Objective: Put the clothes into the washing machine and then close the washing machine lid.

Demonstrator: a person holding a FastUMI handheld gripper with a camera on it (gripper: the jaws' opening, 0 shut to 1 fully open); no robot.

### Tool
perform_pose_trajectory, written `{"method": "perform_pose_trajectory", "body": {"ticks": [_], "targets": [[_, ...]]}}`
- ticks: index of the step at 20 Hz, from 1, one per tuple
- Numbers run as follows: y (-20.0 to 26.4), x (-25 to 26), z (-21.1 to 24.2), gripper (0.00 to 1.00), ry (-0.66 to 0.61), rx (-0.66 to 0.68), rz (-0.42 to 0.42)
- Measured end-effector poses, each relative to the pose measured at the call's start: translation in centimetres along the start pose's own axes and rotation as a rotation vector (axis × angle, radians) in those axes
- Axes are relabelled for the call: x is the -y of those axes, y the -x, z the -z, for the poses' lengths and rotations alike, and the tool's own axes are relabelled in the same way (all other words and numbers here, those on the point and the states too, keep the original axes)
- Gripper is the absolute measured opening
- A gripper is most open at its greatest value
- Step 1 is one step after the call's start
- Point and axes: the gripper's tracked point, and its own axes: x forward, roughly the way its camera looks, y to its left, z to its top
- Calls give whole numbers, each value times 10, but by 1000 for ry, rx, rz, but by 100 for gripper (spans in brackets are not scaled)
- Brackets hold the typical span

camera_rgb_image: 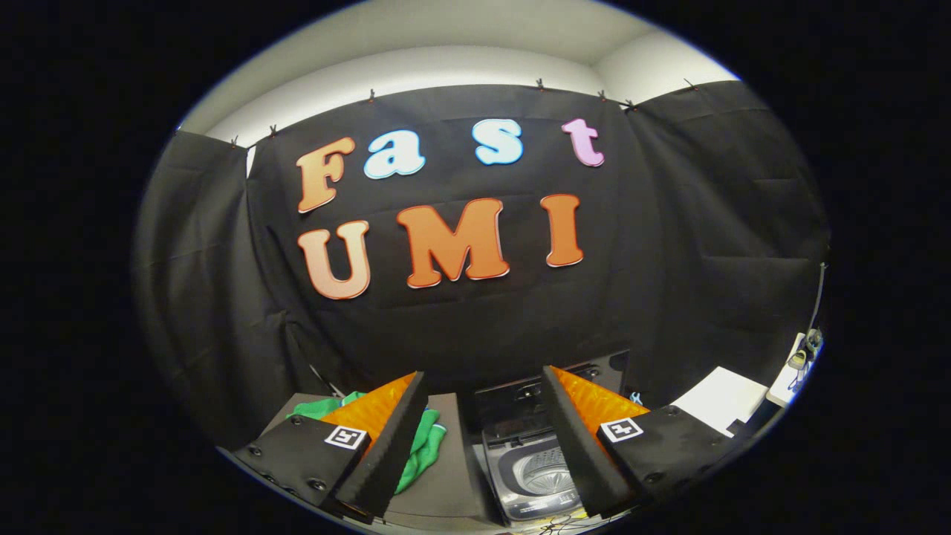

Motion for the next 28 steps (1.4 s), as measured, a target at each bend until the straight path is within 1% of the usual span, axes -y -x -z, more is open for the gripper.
{"method": "perform_pose_trajectory", "body": {"ticks": [4,7,12,17,22,28], "targets": [[-10,-55,26,98,31,-46,-91],[-18,-95,55,98,26,-103,-157],[-26,-151,106,99,51,-202,-235],[-34,-183,146,98,81,-268,-259],[-45,-186,173,99,112,-328,-212],[-46,-192,198,99,112,-383,-196]]}}
